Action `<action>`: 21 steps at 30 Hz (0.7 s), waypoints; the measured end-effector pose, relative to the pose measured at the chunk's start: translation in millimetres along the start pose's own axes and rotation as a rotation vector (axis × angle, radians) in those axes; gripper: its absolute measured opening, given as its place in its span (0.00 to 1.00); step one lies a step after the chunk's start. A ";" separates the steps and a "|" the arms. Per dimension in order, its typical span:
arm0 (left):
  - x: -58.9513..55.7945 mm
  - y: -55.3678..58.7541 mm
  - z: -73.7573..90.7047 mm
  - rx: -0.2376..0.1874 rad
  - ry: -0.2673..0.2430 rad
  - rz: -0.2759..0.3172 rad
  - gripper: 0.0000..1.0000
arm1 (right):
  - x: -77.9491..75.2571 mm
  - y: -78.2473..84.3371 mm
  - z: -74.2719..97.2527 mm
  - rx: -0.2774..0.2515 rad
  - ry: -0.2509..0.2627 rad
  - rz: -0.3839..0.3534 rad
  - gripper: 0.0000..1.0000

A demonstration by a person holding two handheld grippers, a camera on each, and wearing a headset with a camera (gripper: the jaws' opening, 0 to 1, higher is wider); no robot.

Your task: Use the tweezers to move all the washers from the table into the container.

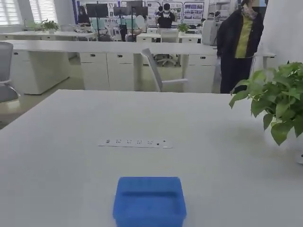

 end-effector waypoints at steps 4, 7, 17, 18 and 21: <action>0.0 1.3 1.5 0.004 -0.014 -0.013 0.00 | 5.1 -2.0 -1.1 0.003 0.001 0.022 0.92; -3.6 3.4 2.5 0.010 -0.020 -0.026 0.00 | 12.2 -4.2 -0.8 0.002 -0.010 0.019 0.92; -5.5 -2.7 23.1 -0.021 -0.033 0.023 0.00 | 42.8 -16.5 -14.8 0.006 -0.092 0.125 0.89; -6.1 -4.4 25.8 -0.029 -0.032 0.023 0.00 | 45.3 -16.8 -17.2 0.010 -0.104 0.131 0.88; -9.6 -11.8 35.4 -0.050 -0.034 0.017 0.00 | 53.8 -16.6 -25.8 0.031 -0.140 0.166 0.82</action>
Point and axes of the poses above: the centre of the closed fingertips' face, and the gripper's own axes: z roughly backward along the fingers, x roughly to its left, y roughly out of its underside, the point moved 3 cm from there along z, roughly backward along the fingers, and after that the axes turned 3 degrees about z, right-handed, at the moved point
